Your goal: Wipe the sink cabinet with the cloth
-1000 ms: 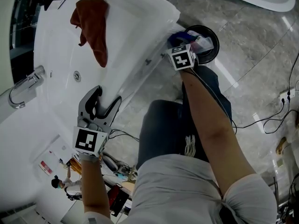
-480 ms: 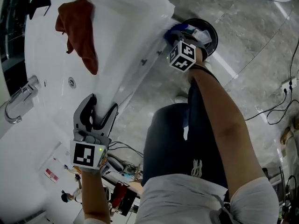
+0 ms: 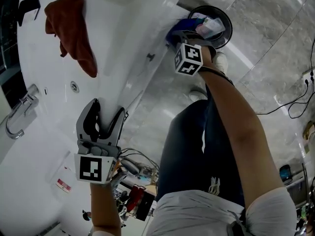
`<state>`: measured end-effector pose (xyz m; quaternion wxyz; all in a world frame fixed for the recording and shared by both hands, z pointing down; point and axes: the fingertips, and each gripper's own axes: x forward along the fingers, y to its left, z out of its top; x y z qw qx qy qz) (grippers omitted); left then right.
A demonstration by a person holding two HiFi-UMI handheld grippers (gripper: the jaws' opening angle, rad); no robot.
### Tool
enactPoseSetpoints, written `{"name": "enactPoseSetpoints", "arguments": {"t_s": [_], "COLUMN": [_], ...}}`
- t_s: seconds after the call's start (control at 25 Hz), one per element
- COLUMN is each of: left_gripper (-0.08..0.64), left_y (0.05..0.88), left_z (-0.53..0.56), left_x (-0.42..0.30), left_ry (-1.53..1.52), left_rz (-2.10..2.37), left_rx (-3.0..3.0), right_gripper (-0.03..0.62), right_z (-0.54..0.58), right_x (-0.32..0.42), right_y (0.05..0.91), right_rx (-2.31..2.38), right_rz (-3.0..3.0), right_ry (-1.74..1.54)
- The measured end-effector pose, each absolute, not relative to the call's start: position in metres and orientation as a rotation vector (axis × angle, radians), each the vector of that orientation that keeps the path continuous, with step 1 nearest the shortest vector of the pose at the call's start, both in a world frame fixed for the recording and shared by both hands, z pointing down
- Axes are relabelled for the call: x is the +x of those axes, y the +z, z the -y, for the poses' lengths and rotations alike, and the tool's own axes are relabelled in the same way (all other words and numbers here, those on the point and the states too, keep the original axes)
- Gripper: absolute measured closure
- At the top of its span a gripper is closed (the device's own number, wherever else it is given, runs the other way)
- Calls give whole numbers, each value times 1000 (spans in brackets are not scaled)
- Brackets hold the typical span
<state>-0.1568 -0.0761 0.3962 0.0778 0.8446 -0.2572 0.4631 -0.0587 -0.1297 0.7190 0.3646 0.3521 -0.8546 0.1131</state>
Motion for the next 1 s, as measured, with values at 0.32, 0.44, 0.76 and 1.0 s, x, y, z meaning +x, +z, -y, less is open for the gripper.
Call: {"name": "enactPoseSetpoints", "arguments": {"t_s": [0.32,0.44,0.76,1.0], "left_gripper": [289,290,289,288], "left_y": [396,396,397,397], "left_z": [75,75,77,77], "left_x": [-154,-155,-156,-156], "left_ry": [1389,1395,1395,1404], "left_rz": [764,761,768,770], "left_rx": [2533,2528,2530,2528], "right_gripper": [535,535,535,535], "right_z": [95,84,48,36], "right_x": [-119,-139,-212,-237], "right_y": [732,733,722,716], "right_rx": [809,769,642,658], "right_rz": [2214,2222,2286,2310], "right_ry": [290,266,224,250]}}
